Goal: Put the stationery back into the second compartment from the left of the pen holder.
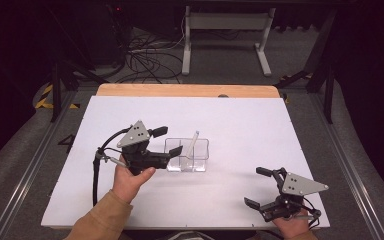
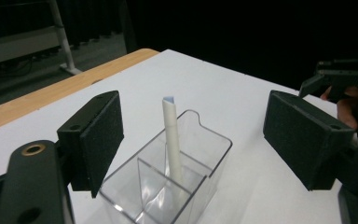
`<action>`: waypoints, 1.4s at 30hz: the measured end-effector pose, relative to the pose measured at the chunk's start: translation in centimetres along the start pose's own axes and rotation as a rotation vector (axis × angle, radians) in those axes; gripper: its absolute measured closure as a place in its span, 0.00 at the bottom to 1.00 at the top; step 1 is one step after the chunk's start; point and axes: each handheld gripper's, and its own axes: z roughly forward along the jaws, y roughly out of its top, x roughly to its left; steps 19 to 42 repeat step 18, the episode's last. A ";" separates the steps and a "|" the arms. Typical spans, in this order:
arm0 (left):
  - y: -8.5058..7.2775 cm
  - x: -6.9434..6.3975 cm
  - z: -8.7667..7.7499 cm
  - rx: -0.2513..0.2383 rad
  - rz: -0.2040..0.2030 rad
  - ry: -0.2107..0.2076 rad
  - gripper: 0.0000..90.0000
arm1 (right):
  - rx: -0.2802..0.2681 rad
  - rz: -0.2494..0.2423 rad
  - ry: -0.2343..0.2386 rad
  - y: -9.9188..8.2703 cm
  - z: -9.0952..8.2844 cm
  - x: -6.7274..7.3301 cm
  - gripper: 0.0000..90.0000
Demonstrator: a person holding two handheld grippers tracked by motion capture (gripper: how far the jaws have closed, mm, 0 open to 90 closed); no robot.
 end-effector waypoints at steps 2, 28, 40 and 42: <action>-0.6 0.0 -0.7 0.003 0.000 -0.003 0.22 | -0.002 0.000 -0.001 0.0 0.0 0.0 0.02; -8.8 1.2 -9.2 0.051 -0.052 0.085 0.14 | -0.003 0.013 -0.004 -0.1 -0.2 0.1 0.02; -8.8 1.2 -9.2 0.051 -0.052 0.085 0.14 | -0.003 0.013 -0.004 -0.1 -0.2 0.1 0.02; -8.8 1.2 -9.2 0.051 -0.052 0.085 0.14 | -0.003 0.013 -0.004 -0.1 -0.2 0.1 0.02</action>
